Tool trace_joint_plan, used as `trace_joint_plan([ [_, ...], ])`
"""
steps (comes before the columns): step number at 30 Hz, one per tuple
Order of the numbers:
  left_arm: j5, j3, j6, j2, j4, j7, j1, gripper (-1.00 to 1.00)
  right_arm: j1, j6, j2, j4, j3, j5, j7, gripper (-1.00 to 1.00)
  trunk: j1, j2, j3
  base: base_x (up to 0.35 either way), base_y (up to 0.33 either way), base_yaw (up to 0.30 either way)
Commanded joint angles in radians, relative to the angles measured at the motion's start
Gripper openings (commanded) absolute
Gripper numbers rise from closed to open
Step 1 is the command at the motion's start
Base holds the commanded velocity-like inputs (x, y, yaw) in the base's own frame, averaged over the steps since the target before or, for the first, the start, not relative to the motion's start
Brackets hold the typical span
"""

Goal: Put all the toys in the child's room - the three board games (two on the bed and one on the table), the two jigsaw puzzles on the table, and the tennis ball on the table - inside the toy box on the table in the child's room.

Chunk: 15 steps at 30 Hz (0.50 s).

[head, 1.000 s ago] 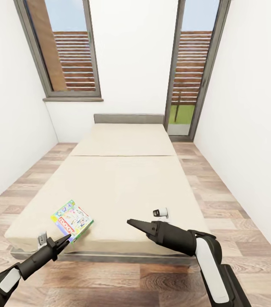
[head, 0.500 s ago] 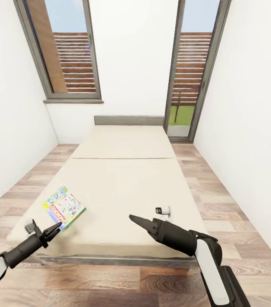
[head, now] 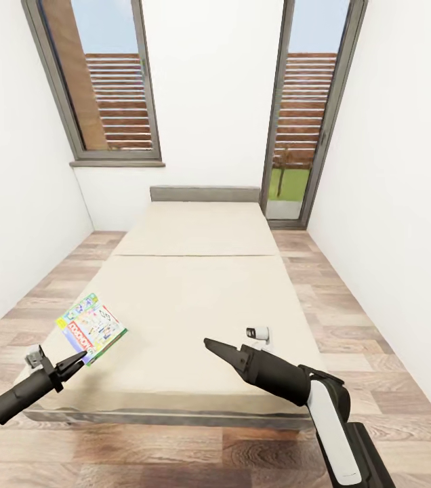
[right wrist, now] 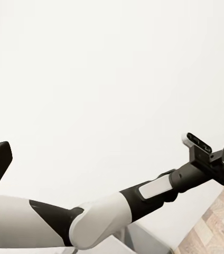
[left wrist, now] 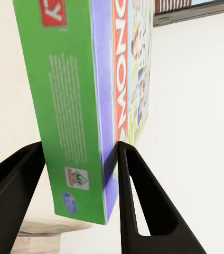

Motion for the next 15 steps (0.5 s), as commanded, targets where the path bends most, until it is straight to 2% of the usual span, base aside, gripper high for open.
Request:
trace_joint_plan([
  [1,0.002,0.000,0.007,0.001,0.000,-0.001,0.000,-1.00,-0.001,0.001,0.001,0.000,-0.001,-0.002,0.001,1.00,-0.004,0.007,0.002,0.000,0.000,0.000],
  [15,0.001,0.001,0.006,0.001,0.000,0.000,0.000,-1.00,-0.001,-0.008,0.002,0.001,0.000,0.003,0.000,1.00,-0.058,0.105,0.046,0.000,0.000,0.000],
])
